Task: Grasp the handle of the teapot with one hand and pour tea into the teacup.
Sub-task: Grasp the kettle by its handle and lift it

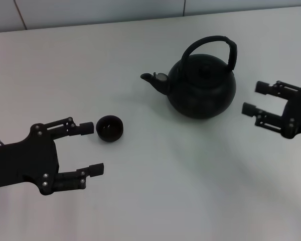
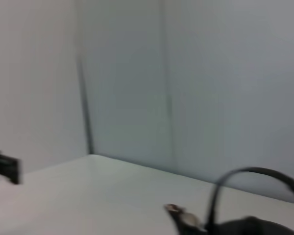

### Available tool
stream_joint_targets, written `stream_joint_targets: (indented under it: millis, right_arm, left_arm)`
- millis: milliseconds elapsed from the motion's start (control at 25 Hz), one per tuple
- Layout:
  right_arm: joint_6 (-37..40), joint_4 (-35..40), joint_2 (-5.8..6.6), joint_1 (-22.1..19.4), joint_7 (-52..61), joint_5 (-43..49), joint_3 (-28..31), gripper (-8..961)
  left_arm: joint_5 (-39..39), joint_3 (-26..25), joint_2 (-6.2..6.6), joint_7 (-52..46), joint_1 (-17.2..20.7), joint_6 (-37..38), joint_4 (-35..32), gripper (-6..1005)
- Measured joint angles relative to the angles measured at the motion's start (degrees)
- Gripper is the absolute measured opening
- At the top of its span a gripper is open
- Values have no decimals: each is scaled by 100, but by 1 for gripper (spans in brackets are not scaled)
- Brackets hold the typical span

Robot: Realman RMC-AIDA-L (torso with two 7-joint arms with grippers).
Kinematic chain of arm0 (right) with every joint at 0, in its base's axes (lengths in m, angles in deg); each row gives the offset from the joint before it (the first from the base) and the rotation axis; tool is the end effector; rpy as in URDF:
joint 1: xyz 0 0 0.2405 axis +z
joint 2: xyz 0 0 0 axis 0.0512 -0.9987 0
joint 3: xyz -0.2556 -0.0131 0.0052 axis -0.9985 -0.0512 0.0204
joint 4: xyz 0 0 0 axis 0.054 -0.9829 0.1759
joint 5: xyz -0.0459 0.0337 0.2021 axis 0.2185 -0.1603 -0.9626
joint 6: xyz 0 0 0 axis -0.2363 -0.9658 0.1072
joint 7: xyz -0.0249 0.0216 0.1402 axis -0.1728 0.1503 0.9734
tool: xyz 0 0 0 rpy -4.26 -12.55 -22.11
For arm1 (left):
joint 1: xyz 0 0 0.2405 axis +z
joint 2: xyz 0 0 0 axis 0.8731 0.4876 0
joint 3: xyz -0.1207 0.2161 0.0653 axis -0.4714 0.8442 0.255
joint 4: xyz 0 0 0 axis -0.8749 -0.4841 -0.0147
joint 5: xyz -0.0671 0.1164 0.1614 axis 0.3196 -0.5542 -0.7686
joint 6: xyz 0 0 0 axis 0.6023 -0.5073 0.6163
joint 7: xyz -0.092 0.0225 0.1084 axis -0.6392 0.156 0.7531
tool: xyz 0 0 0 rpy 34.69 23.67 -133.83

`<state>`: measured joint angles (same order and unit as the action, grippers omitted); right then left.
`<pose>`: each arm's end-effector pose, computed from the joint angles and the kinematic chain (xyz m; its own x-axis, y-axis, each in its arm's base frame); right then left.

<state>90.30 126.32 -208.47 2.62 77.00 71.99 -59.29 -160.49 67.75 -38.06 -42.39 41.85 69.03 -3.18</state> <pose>0.3198 0.2518 0.0452 0.7475 -0.1637 -0.6438 -0.5223 -0.7436 -0.4174 -0.2610 0.2681 0.0069 0.8052 0.0217 0.5926 0.1080 -0.9880 -0.1106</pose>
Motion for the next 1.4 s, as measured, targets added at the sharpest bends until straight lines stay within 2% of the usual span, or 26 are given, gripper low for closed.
stream_joint_targets:
  millis: [360,560,920,1400]
  right_arm:
    - [-961,-198,-15,84,38,-278,77,537]
    - [-1299,-491,2,338,8,-598,79,535]
    - [-1869,-1079,25,975,-103,-565,63,531]
    - [-2344,-1617,38,1412,-230,-559,65,525]
  left_arm:
    - [-32,0,-3,4,-13,-40,7,786]
    - [-32,0,-7,4,-10,-81,26,786]
    - [-31,-22,-41,2,0,-98,31,786]
    - [-25,-114,-92,20,-6,-100,13,786]
